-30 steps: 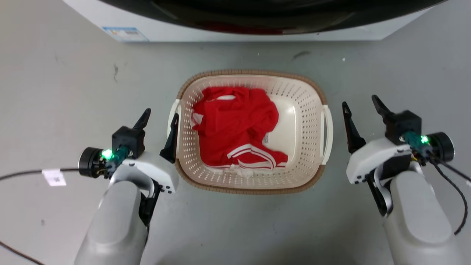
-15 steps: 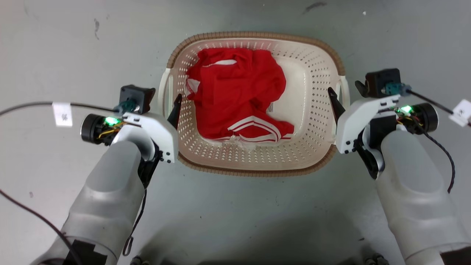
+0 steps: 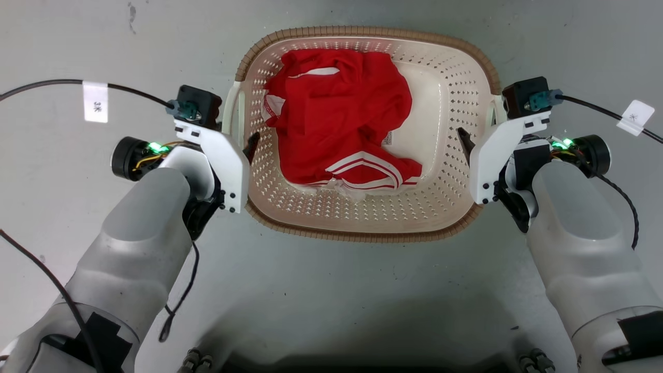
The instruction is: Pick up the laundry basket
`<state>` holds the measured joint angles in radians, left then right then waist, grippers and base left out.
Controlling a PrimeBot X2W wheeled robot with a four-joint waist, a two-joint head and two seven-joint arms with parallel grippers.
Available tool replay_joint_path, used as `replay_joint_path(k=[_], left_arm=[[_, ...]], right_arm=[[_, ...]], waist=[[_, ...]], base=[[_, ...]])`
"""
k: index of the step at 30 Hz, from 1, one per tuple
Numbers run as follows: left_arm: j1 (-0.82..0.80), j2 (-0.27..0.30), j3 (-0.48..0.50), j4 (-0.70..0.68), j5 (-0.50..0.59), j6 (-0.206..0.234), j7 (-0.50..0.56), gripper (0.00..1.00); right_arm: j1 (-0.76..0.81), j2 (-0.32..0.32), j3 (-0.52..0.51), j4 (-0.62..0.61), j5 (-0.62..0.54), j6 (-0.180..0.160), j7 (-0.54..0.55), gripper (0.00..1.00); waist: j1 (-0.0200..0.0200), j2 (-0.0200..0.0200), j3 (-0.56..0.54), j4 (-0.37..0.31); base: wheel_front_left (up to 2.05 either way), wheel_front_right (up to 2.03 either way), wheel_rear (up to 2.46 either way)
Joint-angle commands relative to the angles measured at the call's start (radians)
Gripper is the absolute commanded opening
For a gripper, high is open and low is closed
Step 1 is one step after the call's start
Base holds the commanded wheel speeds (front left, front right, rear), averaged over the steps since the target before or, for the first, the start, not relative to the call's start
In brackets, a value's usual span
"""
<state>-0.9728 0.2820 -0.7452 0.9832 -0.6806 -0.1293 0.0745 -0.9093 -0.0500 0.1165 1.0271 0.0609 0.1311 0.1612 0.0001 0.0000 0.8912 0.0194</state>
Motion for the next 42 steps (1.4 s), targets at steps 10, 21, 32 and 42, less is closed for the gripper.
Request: replay_joint_path(k=[10,21,32,42], left_arm=[[-0.047,0.042,-0.143,-0.011,-0.134,-0.001,0.017,1.00],[-0.059,0.055,-0.258,-0.031,-0.275,-0.001,0.025,0.00],[-0.034,0.067,-0.362,-0.027,-0.378,-0.001,0.039,0.00],[0.074,0.117,-0.466,-0.075,-0.507,-0.001,0.161,0.00]], right_arm=[[-0.057,0.000,-0.009,0.070,-0.017,-0.001,-0.020,1.00],[-0.074,-0.001,0.015,0.119,-0.004,0.001,-0.038,0.00],[-0.064,-0.003,0.030,0.172,-0.019,0.001,-0.014,0.00],[0.005,-0.006,0.160,0.188,0.049,0.001,0.154,0.00]], waist=[[-0.0001,0.0000,0.013,0.006],[-0.0001,0.0000,0.018,0.016],[-0.0001,0.0000,-0.074,0.009],[-0.0001,0.0000,-0.333,-0.018]], base=[[0.00,0.00,0.00],[0.00,0.00,0.00],[0.00,0.00,0.00],[0.00,0.00,0.00]])
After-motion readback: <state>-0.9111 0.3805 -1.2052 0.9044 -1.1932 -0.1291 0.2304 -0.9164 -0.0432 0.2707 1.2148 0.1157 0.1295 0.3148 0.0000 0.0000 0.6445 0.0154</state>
